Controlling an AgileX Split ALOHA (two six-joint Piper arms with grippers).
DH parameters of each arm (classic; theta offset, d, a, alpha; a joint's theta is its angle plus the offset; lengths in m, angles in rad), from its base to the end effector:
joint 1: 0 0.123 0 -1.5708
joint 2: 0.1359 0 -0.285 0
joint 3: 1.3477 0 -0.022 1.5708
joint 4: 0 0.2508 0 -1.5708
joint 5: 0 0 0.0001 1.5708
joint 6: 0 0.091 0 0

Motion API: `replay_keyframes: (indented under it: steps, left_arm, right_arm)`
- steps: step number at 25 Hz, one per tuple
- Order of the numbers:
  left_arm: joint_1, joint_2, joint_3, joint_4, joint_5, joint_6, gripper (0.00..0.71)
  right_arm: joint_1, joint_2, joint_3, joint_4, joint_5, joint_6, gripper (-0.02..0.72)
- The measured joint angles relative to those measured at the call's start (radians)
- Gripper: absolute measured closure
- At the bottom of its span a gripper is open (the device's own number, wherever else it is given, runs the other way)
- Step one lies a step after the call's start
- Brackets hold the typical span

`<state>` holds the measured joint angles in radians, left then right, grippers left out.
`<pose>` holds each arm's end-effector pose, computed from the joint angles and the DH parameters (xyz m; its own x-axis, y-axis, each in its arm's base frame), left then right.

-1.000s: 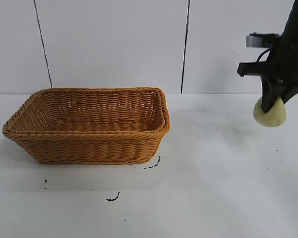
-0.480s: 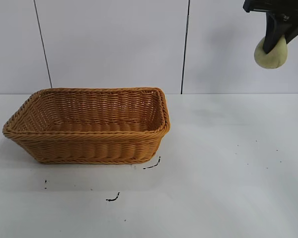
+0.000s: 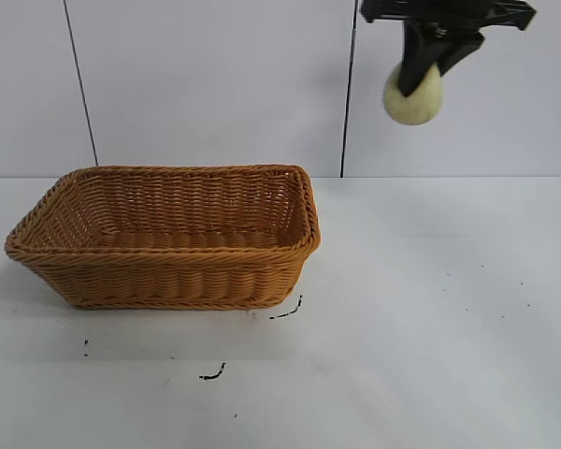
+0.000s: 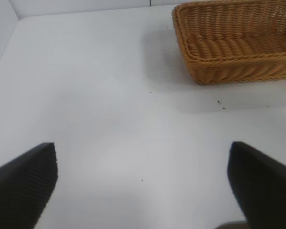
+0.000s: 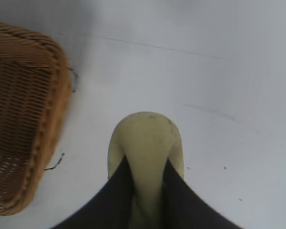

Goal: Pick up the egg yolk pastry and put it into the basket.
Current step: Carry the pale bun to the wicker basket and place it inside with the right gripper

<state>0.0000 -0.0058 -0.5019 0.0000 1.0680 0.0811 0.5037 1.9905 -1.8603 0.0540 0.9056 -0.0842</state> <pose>-0.0062 0.0000 0.2772 -0.4542 0.0810 -0.8872 0.0369 0.9967 0.0721 0.3964 0.2229 0.3024 -0.6848 -0.4354 -0.5844 -0.5394 0.8420 0.0048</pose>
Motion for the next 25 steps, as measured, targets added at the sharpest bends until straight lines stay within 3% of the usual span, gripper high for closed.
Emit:
replay_keyframes:
  steps: [7,12,20,22,25]
  left_arm:
    - [0.000,0.000,0.000,0.000,0.000,0.000,0.014]
    - [0.000,0.000,0.000,0.000,0.000,0.000,0.014]
    - [0.000,0.000,0.000,0.000,0.000,0.000,0.014]
    - [0.000,0.000,0.000,0.000,0.000,0.000,0.014]
    - [0.000,0.000,0.000,0.000,0.000,0.000,0.014]
  right_arm:
    - [0.130,0.136,-0.003,0.002,-0.183,0.000,0.608]
    - [0.153,0.266,-0.003,0.009,-0.336,0.000,0.608]
    - [0.153,0.388,-0.003,0.001,-0.393,0.000,0.596]
    - [0.153,0.391,-0.003,0.001,-0.395,0.000,0.539]
    - [0.153,0.391,-0.003,0.002,-0.399,0.000,0.323]
